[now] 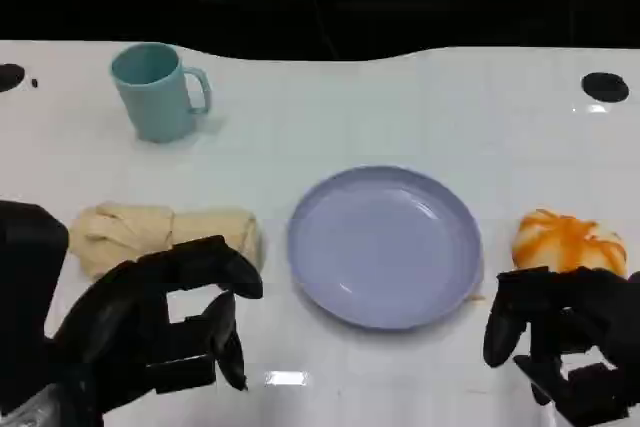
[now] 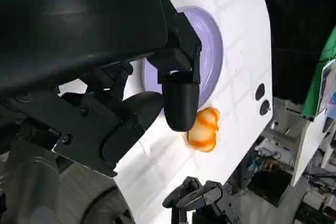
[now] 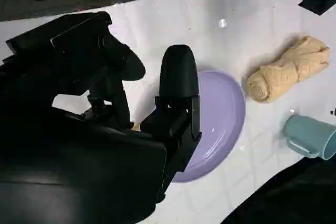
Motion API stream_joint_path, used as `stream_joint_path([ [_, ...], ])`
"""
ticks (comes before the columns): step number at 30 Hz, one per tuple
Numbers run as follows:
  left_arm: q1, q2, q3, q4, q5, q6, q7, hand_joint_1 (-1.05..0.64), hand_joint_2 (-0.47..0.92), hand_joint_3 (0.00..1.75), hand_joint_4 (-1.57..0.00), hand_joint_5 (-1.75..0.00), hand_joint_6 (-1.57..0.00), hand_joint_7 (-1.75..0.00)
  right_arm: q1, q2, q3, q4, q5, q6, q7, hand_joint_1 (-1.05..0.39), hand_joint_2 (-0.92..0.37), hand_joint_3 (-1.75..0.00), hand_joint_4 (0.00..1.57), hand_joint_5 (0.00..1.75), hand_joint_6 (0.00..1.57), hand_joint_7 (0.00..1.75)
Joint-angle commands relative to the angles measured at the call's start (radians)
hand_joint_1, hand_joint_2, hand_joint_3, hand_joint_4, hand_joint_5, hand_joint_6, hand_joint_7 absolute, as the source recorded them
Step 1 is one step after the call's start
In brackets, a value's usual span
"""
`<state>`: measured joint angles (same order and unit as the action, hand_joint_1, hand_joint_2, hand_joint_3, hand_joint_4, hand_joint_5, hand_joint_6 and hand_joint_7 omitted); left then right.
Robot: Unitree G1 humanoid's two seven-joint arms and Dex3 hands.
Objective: Grasp the towel on the left side of the plate with the left hand and place it into the plate.
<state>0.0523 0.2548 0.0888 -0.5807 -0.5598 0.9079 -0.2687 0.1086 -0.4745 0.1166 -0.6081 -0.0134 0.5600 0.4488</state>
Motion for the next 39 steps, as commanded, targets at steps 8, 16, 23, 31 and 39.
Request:
stream_joint_path([
  [8, 0.000, 0.015, 0.004, 0.010, 0.010, -0.019, 0.006, -0.15, 0.57, 1.26, -0.82, -1.75, -0.68, -1.75, -0.008, -0.004, -0.001, -0.011, 0.000, 0.012, -0.006, 0.04, -0.60, -1.03, 0.70, 1.66, 0.67, 1.43],
  [16, -0.003, 0.008, 0.007, 0.009, 0.011, -0.007, 0.026, -0.16, 0.58, 1.23, -0.82, -1.75, -0.67, -1.75, -0.011, -0.005, 0.000, -0.012, -0.001, 0.019, -0.007, 0.04, -0.61, -1.02, 0.69, 1.66, 0.67, 1.43],
  [23, -0.007, 0.002, 0.006, -0.010, 0.024, 0.009, 0.077, -0.14, 0.57, 1.23, -0.82, -1.75, -0.68, -1.74, -0.015, 0.001, 0.006, -0.012, 0.000, 0.027, -0.012, 0.05, -0.61, -1.02, 0.70, 1.66, 0.67, 1.43],
  [31, 0.012, 0.046, -0.019, -0.027, 0.126, -0.114, 0.070, -0.09, 0.56, 1.19, -0.69, -1.70, -0.72, -1.38, -0.012, 0.007, 0.017, -0.018, 0.001, 0.020, -0.016, 0.05, -0.61, -1.03, 0.70, 1.67, 0.67, 1.43],
  [39, -0.011, 0.179, -0.080, 0.033, 0.413, -0.441, 0.027, -0.26, 0.88, 0.35, -0.45, -1.00, -0.56, -0.40, -0.028, 0.007, 0.039, -0.022, -0.018, 0.036, -0.025, 0.03, -0.60, -1.03, 0.71, 1.68, 0.68, 1.42],
])
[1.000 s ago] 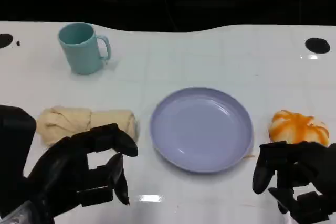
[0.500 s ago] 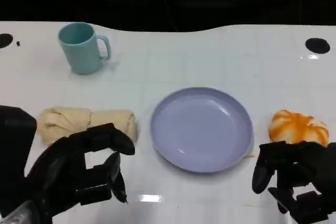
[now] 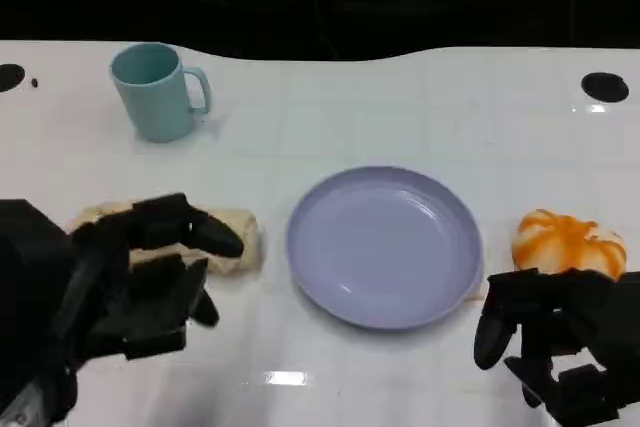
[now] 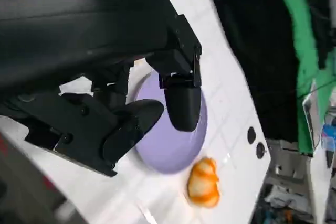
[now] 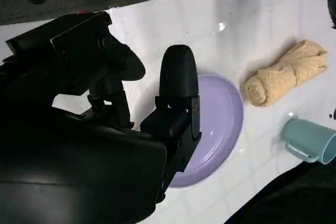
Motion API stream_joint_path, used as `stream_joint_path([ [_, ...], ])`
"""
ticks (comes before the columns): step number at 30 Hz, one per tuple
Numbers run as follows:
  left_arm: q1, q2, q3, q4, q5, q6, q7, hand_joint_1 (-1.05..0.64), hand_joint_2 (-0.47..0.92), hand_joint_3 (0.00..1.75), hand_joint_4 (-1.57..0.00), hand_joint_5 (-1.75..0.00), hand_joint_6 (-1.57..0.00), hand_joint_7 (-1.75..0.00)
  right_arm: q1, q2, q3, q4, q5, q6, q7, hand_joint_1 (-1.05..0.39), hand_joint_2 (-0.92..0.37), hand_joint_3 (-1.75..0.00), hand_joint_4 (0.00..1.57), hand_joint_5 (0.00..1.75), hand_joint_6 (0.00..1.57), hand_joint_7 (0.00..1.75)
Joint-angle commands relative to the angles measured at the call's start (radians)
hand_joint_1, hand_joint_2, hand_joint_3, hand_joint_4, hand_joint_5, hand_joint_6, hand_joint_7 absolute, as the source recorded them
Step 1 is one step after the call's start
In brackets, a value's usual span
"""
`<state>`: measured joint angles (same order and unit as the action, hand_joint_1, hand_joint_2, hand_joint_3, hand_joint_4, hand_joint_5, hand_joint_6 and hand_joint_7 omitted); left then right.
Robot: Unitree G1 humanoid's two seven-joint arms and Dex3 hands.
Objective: Grasp the towel on the left side of the plate with the left hand and place it into the plate.
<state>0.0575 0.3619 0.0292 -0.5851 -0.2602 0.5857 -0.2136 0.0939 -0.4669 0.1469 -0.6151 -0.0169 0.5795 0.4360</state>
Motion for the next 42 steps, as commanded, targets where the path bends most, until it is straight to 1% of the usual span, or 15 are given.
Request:
stream_joint_path([
  [1, -0.024, 0.087, -0.027, 0.049, 0.147, -0.148, -0.032, -0.28, 0.90, 0.24, -0.40, -0.92, -0.53, -0.30, -0.015, -0.001, 0.011, -0.015, -0.015, 0.018, -0.014, 0.03, -0.60, -1.03, 0.71, 1.67, 0.68, 1.42],
  [3, -0.034, 0.101, -0.034, 0.067, 0.186, -0.181, -0.040, -0.30, 0.92, 0.14, -0.35, -0.87, -0.50, -0.21, -0.018, -0.001, 0.014, -0.014, -0.015, 0.020, -0.016, 0.03, -0.60, -1.03, 0.71, 1.67, 0.68, 1.42],
  [7, -0.087, 0.186, -0.092, 0.137, 0.353, -0.273, -0.062, -0.36, 0.90, 0.02, -0.22, -0.73, -0.42, -0.07, -0.020, -0.003, 0.016, -0.012, -0.017, 0.012, -0.015, 0.03, -0.61, -1.02, 0.70, 1.66, 0.68, 1.42],
  [9, -0.112, 0.216, -0.127, 0.172, 0.454, -0.319, -0.051, -0.38, 0.89, 0.01, -0.21, -0.67, -0.39, -0.04, -0.018, -0.002, 0.013, -0.009, -0.014, 0.007, -0.015, 0.04, -0.61, -1.02, 0.70, 1.66, 0.68, 1.42],
  [11, -0.143, 0.250, -0.174, 0.210, 0.585, -0.357, -0.035, -0.44, 0.87, 0.00, -0.25, -0.51, -0.35, -0.01, -0.016, -0.001, 0.013, -0.012, -0.013, 0.011, -0.015, 0.04, -0.61, -1.02, 0.70, 1.66, 0.68, 1.42],
  [12, -0.153, 0.256, -0.188, 0.224, 0.628, -0.369, -0.032, -0.46, 0.87, 0.00, -0.26, -0.46, -0.34, 0.00, -0.015, -0.001, 0.012, -0.014, -0.013, 0.013, -0.016, 0.04, -0.61, -1.02, 0.70, 1.66, 0.68, 1.42],
  [14, -0.195, 0.271, -0.233, 0.265, 0.737, -0.386, -0.039, -0.50, 0.88, 0.00, -0.25, -0.40, -0.31, 0.00, -0.013, 0.000, 0.012, -0.017, -0.013, 0.013, -0.017, 0.03, -0.61, -1.02, 0.70, 1.67, 0.68, 1.42],
  [17, -0.264, 0.283, -0.304, 0.329, 0.887, -0.383, -0.072, -0.57, 0.90, 0.01, -0.23, -0.36, -0.26, 0.00, -0.013, -0.001, 0.014, -0.026, -0.016, 0.024, -0.020, 0.03, -0.61, -1.01, 0.70, 1.67, 0.68, 1.42],
  [20, -0.322, 0.265, -0.350, 0.394, 0.964, -0.368, -0.115, -0.60, 0.89, 0.00, -0.23, -0.35, -0.25, 0.00, -0.014, -0.005, 0.017, -0.025, -0.021, 0.019, -0.019, 0.03, -0.61, -1.01, 0.70, 1.67, 0.68, 1.42],
  [23, -0.380, 0.242, -0.391, 0.485, 1.010, -0.377, -0.137, -0.61, 0.87, 0.00, -0.27, -0.24, -0.24, 0.00, -0.015, -0.004, 0.016, -0.026, -0.020, 0.023, -0.018, 0.03, -0.61, -1.00, 0.70, 1.67, 0.68, 1.42],
  [27, -0.451, 0.204, -0.429, 0.616, 1.047, -0.388, -0.138, -0.63, 0.88, 0.00, -0.33, -0.19, -0.27, -0.01, -0.014, -0.003, 0.016, -0.028, -0.016, 0.020, -0.016, 0.03, -0.62, -1.01, 0.70, 1.68, 0.68, 1.42],
  [30, -0.497, 0.172, -0.450, 0.718, 1.065, -0.395, -0.126, -0.61, 0.87, 0.00, -0.41, -0.15, -0.32, -0.01, -0.014, -0.003, 0.020, -0.030, -0.018, 0.021, -0.016, 0.03, -0.61, -1.01, 0.70, 1.68, 0.68, 1.42],
  [33, -0.540, 0.147, -0.472, 0.798, 1.073, -0.393, -0.145, -0.60, 0.87, 0.01, -0.43, -0.12, -0.32, -0.01, -0.012, -0.003, 0.019, -0.029, -0.018, 0.018, -0.016, 0.02, -0.61, -1.02, 0.70, 1.69, 0.68, 1.42],
  [37, -0.615, 0.099, -0.516, 0.976, 1.079, -0.422, -0.131, -0.59, 0.87, 0.00, -0.44, -0.10, -0.35, -0.02, -0.011, -0.002, 0.015, -0.030, -0.016, 0.023, -0.017, 0.02, -0.60, -1.02, 0.70, 1.68, 0.68, 1.43],
  [42, -0.695, 0.037, -0.560, 1.226, 1.079, -0.480, -0.075, -0.59, 0.91, 0.01, -0.47, -0.09, -0.39, -0.02, -0.006, -0.004, 0.009, -0.036, -0.010, 0.027, -0.014, 0.03, -0.61, -1.02, 0.69, 1.70, 0.68, 1.43],
])
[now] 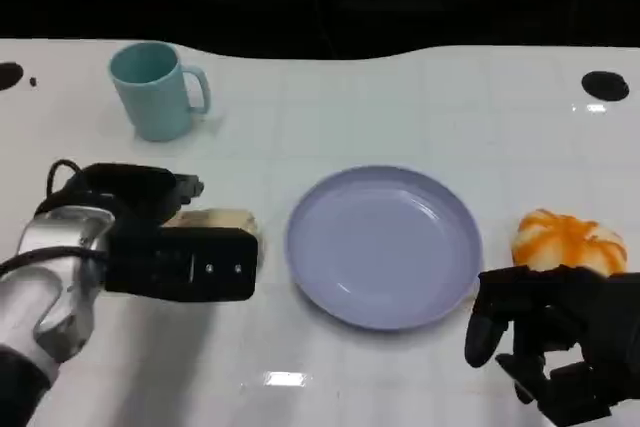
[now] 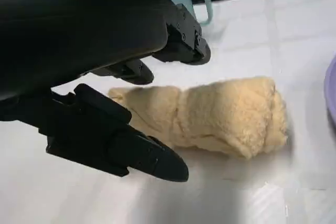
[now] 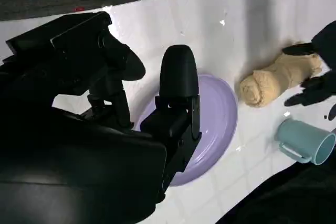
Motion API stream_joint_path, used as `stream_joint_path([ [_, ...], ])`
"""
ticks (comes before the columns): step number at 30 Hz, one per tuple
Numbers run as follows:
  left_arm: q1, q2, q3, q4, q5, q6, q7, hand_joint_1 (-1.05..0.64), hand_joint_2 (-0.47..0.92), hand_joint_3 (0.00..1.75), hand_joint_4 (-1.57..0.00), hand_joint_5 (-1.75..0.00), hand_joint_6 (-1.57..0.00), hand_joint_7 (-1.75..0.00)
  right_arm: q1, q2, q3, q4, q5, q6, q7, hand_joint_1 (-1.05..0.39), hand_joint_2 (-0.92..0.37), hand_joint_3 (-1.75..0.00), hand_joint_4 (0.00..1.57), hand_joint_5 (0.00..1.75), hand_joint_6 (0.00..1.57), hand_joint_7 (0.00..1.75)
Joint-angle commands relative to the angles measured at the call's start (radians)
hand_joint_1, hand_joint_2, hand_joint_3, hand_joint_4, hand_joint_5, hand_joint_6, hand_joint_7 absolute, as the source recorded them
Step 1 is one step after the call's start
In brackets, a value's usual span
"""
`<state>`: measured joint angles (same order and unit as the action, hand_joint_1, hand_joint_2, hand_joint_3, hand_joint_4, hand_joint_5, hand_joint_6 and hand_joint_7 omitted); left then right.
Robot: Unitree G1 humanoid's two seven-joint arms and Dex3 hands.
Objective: Grasp the towel on the left side of the plate with the left hand and place it into the plate.
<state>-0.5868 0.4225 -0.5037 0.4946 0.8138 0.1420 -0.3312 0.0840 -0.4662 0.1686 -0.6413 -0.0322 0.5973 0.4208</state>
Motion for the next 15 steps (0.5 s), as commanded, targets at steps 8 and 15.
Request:
stream_joint_path([
  [8, -0.086, -0.076, -0.018, 0.414, -0.050, -0.193, 0.256, -0.31, 0.92, 0.16, -0.82, -0.33, -0.81, -0.10, 0.011, -0.008, -0.017, -0.015, 0.003, 0.001, 0.001, 0.03, -0.60, -1.03, 0.70, 1.69, 0.68, 1.44],
  [15, -0.091, -0.078, -0.007, 0.482, -0.078, -0.290, 0.395, -0.20, 0.92, 0.21, -0.88, -1.71, -0.77, -1.37, 0.007, -0.007, -0.018, -0.017, 0.004, 0.017, -0.001, 0.03, -0.60, -1.03, 0.70, 1.68, 0.68, 1.43],
])
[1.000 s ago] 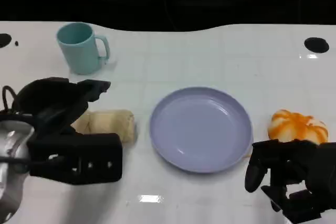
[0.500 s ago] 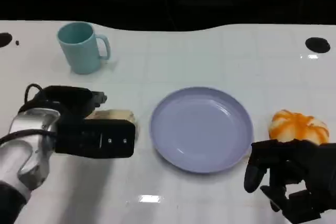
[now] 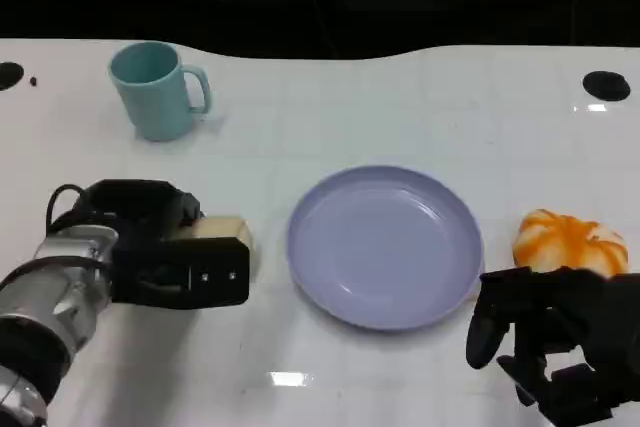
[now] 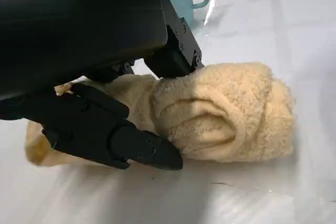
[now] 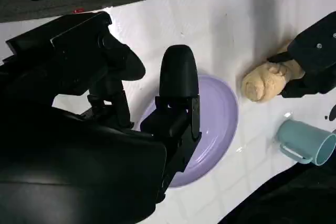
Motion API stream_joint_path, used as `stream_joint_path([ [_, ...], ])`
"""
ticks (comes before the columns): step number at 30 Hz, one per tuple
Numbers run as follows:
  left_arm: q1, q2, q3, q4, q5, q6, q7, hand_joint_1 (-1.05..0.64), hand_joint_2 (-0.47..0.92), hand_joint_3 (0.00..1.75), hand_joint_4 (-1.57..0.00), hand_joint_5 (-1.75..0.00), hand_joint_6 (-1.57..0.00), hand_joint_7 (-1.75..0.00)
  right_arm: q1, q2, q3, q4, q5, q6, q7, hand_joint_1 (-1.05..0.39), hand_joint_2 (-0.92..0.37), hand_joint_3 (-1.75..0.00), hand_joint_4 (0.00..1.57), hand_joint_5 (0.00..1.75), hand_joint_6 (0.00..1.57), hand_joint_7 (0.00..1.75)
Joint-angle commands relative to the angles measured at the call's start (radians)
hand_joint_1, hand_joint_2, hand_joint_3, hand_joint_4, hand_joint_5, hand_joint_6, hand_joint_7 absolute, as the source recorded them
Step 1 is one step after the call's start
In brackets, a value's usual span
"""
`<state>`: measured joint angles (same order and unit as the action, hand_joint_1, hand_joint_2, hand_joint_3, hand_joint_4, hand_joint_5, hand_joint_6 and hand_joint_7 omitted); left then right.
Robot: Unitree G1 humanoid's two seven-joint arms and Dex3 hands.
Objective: Grasp the towel on the left side of the plate with the left hand and place it into the plate.
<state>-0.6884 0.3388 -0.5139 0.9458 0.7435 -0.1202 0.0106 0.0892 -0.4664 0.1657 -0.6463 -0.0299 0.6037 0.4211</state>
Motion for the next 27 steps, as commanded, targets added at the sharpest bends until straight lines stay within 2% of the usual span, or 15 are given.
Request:
stream_joint_path([
  [1, 0.012, 0.007, 0.005, 0.035, -0.011, -0.037, 0.072, -0.19, 0.92, 0.26, -0.86, -1.73, -0.73, -1.54, 0.002, -0.007, -0.015, -0.014, 0.001, 0.014, -0.002, 0.03, -0.60, -1.03, 0.70, 1.68, 0.68, 1.43],
  [3, 0.020, 0.014, 0.009, 0.033, -0.014, -0.057, 0.111, -0.18, 0.90, 0.36, -0.83, -1.74, -0.68, -1.70, 0.002, -0.009, -0.013, -0.018, -0.001, 0.018, -0.002, 0.03, -0.60, -1.03, 0.70, 1.68, 0.68, 1.43],
  [6, 0.033, 0.024, 0.024, 0.006, -0.024, -0.067, 0.147, -0.19, 0.82, 0.55, -0.82, -1.75, -0.63, -1.74, 0.005, -0.009, -0.014, -0.015, 0.001, 0.008, -0.001, 0.03, -0.60, -1.03, 0.70, 1.68, 0.68, 1.43],
  [10, 0.044, 0.033, 0.051, -0.035, -0.043, -0.073, 0.152, -0.19, 0.76, 0.69, -0.82, -1.75, -0.60, -1.74, 0.003, -0.004, -0.013, -0.010, 0.001, 0.012, -0.004, 0.04, -0.60, -1.04, 0.70, 1.69, 0.68, 1.43],
  [12, 0.049, 0.041, 0.061, -0.062, -0.052, -0.078, 0.147, -0.18, 0.76, 0.71, -0.82, -1.75, -0.59, -1.75, 0.000, -0.002, -0.012, -0.010, 0.000, 0.017, -0.006, 0.03, -0.59, -1.04, 0.70, 1.68, 0.68, 1.43],
  [17, 0.065, 0.040, 0.101, -0.176, -0.081, -0.090, 0.162, -0.19, 0.79, 0.48, -0.80, -1.75, -0.56, -1.75, -0.002, 0.002, -0.009, -0.005, -0.001, 0.008, -0.009, 0.03, -0.59, -1.04, 0.70, 1.68, 0.68, 1.43],
  [21, 0.069, 0.018, 0.115, -0.272, -0.090, -0.090, 0.167, -0.20, 0.81, 0.51, -0.81, -1.75, -0.58, -1.75, -0.001, 0.001, -0.008, -0.001, -0.002, 0.000, -0.008, 0.03, -0.58, -1.06, 0.70, 1.68, 0.68, 1.44],
  [24, 0.063, 0.002, 0.108, -0.333, -0.081, -0.100, 0.170, -0.20, 0.63, 0.82, -0.83, -1.75, -0.60, -1.75, -0.001, 0.001, -0.008, 0.000, 0.000, -0.002, -0.006, 0.03, -0.58, -1.06, 0.70, 1.68, 0.68, 1.44],
  [27, 0.052, -0.028, 0.095, -0.397, -0.070, -0.091, 0.148, -0.21, 0.56, 0.91, -0.84, -1.75, -0.60, -1.71, 0.000, 0.001, -0.008, 0.001, 0.001, -0.005, -0.007, 0.02, -0.58, -1.06, 0.70, 1.69, 0.68, 1.44],
])
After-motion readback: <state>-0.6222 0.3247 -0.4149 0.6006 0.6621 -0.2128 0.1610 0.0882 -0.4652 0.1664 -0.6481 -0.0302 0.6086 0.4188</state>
